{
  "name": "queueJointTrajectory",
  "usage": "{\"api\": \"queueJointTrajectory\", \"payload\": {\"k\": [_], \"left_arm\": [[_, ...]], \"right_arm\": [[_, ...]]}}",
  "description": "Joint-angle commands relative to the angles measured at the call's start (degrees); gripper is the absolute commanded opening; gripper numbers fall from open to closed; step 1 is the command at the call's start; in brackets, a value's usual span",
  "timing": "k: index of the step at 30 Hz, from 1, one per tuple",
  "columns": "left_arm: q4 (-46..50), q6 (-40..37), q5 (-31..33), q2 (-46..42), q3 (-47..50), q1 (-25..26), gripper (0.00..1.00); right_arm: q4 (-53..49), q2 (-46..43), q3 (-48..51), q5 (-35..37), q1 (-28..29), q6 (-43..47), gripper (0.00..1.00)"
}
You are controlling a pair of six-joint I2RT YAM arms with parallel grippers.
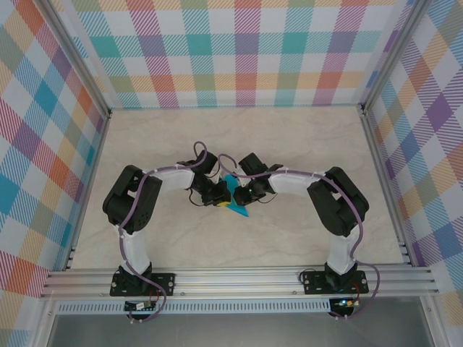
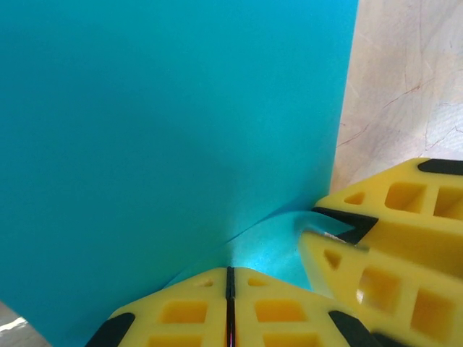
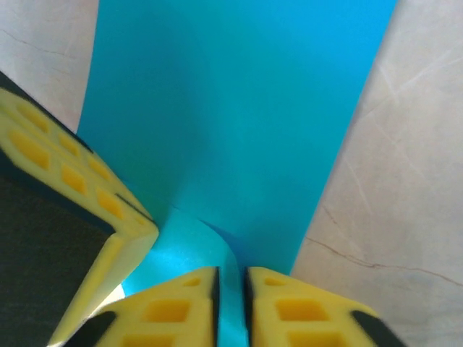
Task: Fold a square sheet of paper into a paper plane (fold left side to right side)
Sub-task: Third fold the triangle at the center of the table.
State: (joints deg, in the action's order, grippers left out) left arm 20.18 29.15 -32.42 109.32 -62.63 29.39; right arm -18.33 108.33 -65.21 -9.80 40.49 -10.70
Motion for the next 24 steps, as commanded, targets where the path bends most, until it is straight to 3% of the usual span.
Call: {"api": "queueJointTrajectory", "payload": {"k": [1,5,8,15,24], "left_arm": [[0.94,0.01,4.21,0.25,3.11,0.41,0.09],[0.82,0.03,4.43,0.46,3.30,0.41,0.08],[0.71,0.03,4.57,0.40,3.16,0.41,0.08],[0.22,-0.05,4.47,0.66,2.98,0.50,0.08],[0.92,-0.57,4.46,0.28,2.51,0.47,0.08]], "right_arm": [[-4.18,-4.68,-2.35,-2.19,-0.61,-2.07,0.30],[-8.14,-9.54,-2.79,-2.27,-1.47,-2.30,0.43],[-9.94,-12.72,-0.63,-5.17,-1.47,-2.69,0.45],[-4.43,-12.67,5.77,-20.26,-1.37,-8.52,0.25],[-3.66,-6.89,4.91,-18.44,-1.81,-11.85,0.17]]}}
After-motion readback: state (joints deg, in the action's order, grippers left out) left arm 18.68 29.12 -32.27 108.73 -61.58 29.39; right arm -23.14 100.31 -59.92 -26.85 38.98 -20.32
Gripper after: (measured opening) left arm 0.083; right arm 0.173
